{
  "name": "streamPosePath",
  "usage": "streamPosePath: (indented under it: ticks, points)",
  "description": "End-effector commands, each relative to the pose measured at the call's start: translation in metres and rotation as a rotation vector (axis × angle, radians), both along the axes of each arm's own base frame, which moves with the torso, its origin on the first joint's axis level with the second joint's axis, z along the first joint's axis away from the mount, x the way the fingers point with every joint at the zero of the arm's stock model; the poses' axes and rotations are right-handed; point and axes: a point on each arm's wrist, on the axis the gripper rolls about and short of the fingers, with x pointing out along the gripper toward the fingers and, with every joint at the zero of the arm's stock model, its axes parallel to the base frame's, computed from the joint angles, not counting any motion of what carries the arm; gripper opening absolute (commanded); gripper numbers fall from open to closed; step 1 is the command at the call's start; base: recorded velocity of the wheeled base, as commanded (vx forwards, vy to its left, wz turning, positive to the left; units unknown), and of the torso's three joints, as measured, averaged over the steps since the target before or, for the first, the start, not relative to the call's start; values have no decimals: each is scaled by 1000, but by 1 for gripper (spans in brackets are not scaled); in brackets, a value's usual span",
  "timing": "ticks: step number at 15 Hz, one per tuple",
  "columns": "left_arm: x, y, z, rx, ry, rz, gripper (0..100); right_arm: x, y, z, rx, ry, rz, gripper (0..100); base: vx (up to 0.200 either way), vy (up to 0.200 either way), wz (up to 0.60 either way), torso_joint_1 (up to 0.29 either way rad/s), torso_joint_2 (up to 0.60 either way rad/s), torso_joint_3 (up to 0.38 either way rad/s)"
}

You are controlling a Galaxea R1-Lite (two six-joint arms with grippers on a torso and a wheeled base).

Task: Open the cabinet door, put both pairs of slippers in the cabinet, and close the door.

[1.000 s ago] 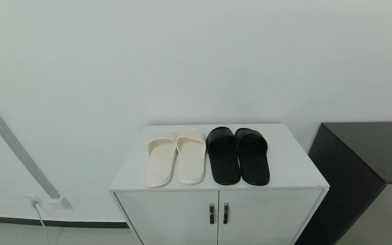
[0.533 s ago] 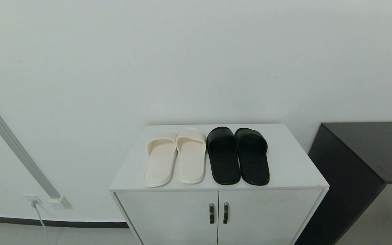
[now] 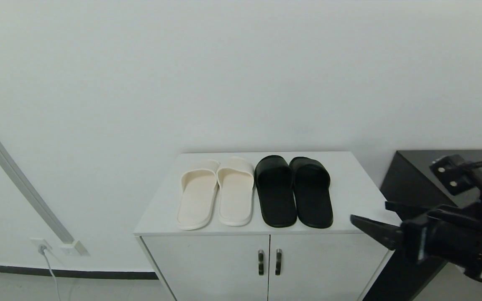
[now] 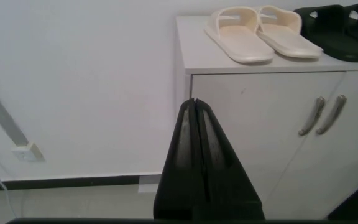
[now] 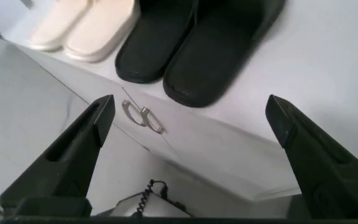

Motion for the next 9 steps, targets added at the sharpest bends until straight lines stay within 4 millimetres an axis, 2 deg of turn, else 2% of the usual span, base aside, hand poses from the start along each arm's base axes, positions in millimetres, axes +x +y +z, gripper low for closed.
streamPosePath:
  ticks: [1, 3, 4, 5, 9]
  points:
    - [0, 0, 0, 0, 0, 1, 0, 40, 71, -24, -47, 68, 18, 100, 0, 0, 0, 0, 0, 0]
    - [0, 0, 0, 0, 0, 1, 0, 59, 102, -27, -36, 30, -55, 100, 0, 0, 0, 0, 0, 0]
    - [0, 0, 0, 0, 0, 1, 0, 65, 109, -29, -44, 22, -82, 100, 0, 0, 0, 0, 0, 0]
    - [0, 0, 0, 0, 0, 1, 0, 78, 125, -31, -50, -7, -150, 100, 0, 0, 0, 0, 0, 0]
    - [0, 0, 0, 0, 1, 1, 0, 104, 149, -40, -77, -60, -323, 100, 0, 0, 0, 0, 0, 0]
